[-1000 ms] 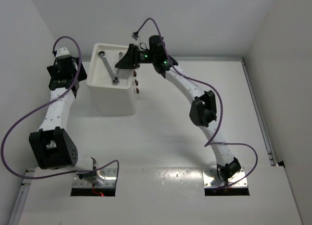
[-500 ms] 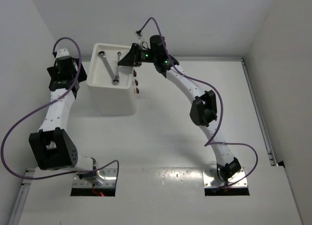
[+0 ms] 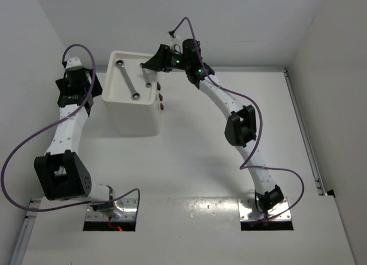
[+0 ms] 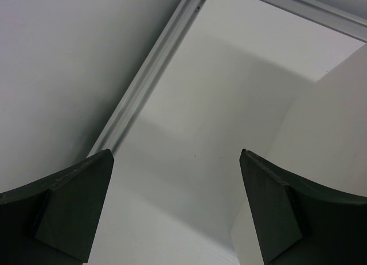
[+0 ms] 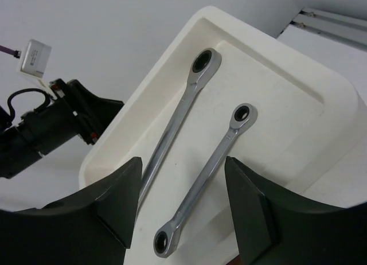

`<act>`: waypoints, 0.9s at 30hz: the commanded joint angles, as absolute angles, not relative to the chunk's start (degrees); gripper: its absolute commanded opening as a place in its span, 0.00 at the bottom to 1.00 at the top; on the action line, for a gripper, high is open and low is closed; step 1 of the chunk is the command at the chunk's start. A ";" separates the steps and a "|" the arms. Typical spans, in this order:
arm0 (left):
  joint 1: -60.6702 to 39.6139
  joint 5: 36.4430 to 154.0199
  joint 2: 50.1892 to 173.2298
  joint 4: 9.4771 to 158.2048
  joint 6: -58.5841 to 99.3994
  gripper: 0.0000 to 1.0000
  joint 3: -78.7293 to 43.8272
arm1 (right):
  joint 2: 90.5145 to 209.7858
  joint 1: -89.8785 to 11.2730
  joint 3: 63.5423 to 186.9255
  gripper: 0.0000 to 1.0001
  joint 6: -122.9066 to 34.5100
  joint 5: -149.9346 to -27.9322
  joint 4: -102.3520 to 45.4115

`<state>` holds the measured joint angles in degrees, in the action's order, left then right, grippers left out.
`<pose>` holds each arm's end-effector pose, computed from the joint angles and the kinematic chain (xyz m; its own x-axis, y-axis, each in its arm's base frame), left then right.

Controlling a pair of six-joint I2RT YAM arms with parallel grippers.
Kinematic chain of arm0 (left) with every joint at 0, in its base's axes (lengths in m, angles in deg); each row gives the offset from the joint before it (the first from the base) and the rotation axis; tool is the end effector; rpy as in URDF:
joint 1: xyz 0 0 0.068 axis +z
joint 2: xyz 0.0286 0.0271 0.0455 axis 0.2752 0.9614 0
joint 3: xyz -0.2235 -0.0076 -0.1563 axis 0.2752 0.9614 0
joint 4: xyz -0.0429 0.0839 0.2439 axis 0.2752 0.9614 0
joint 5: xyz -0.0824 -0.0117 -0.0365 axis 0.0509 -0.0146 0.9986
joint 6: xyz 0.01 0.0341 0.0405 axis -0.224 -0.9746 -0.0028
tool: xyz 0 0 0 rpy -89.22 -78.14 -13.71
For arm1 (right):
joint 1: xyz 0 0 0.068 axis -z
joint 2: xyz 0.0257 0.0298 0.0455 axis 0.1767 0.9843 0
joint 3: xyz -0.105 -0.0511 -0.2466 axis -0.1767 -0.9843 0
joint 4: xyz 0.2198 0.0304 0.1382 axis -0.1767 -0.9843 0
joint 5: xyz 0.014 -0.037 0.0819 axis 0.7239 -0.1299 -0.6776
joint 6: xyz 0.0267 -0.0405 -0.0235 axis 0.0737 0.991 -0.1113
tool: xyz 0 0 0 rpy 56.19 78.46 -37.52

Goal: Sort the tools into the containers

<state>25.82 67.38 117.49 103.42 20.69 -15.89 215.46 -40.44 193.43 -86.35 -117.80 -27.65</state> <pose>0.3195 0.0676 0.3378 -0.3604 -0.2591 -0.8961 -0.5382 0.8424 -0.0271 0.4989 0.3154 0.3045 -0.7159 0.2843 -0.6377 -0.5765 0.2745 0.7696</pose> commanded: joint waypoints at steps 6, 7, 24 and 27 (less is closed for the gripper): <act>25.29 73.07 113.65 100.72 23.33 1.00 -16.21 | 207.78 -40.67 188.75 0.61 -81.25 -115.59 -23.74; 25.29 75.26 112.95 100.01 23.33 1.00 -16.21 | 206.02 -39.98 187.69 0.65 -78.89 -114.53 -23.74; 19.23 74.46 117.94 103.69 15.52 1.00 -32.27 | 182.89 -9.94 170.57 0.68 -53.59 -94.56 -61.25; 15.46 78.86 124.26 110.54 13.31 1.00 -41.76 | 177.64 -6.41 159.84 0.69 -47.61 -95.35 -61.89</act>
